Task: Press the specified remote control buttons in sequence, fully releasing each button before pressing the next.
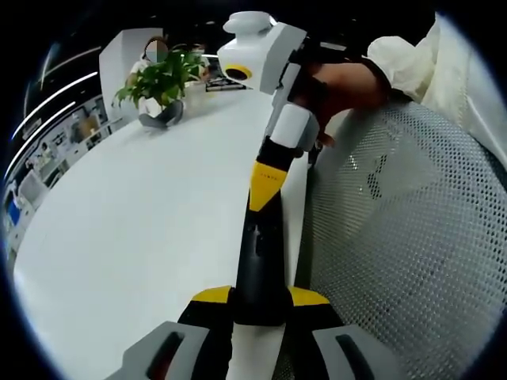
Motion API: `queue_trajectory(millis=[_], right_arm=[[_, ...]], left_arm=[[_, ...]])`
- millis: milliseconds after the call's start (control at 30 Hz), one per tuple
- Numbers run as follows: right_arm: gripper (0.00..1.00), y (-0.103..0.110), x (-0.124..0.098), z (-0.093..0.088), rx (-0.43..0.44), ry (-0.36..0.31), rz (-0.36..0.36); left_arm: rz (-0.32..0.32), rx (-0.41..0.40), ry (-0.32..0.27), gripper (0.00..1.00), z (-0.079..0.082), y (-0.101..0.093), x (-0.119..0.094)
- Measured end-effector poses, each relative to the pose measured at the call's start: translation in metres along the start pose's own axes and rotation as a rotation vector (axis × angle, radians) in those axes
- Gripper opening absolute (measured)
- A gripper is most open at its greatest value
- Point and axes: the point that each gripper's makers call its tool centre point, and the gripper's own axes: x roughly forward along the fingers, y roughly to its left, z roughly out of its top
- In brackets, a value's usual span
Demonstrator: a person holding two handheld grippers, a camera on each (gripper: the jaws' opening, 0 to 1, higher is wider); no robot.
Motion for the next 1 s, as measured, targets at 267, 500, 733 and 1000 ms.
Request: queue_trajectory(millis=[267,500,733,1000], right_arm=[[0.00,-0.0031,0.0010,0.0013,0.026,-0.011,-0.001],[0.00,-0.0047,0.0013,0.0023,0.199,-0.012,-0.003],[0.00,-0.0073,0.0045,0.0028,0.288,0.189,-0.010],[0.00,-0.0072,0.0075,0.0016,0.188,0.397,-0.136]], left_arm=[[0.002,0.001,-0.001,0.25,0.0003,0.0001,0.0004],[0.003,0.000,0.001,0.25,0.0005,0.0003,0.0005],[0.003,0.000,0.002,0.25,0.0005,0.0004,0.0005],[0.003,0.001,0.004,0.25,0.0005,0.0003,0.0006]])
